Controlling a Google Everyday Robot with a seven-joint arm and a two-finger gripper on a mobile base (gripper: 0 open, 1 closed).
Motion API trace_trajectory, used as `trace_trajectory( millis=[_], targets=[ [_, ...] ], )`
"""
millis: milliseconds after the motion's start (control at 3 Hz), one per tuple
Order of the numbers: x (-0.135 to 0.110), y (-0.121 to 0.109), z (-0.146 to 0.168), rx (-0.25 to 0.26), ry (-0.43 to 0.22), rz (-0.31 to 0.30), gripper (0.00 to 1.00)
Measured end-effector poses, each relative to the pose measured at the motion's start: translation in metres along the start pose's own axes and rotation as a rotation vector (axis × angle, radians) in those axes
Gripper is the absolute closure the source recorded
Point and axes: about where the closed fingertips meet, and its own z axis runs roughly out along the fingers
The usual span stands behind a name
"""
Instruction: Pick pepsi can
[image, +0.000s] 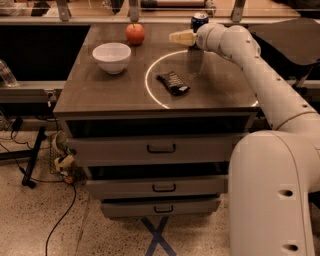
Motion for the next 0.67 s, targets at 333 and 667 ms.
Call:
trace_trajectory(
  millis=[333,667],
  targets=[
    [0.009,-0.021,0.031,0.086,-0.054,0.001,0.03],
    [0.012,-0.034,0.043,0.136,-0.084,-0.001,0.25]
  ],
)
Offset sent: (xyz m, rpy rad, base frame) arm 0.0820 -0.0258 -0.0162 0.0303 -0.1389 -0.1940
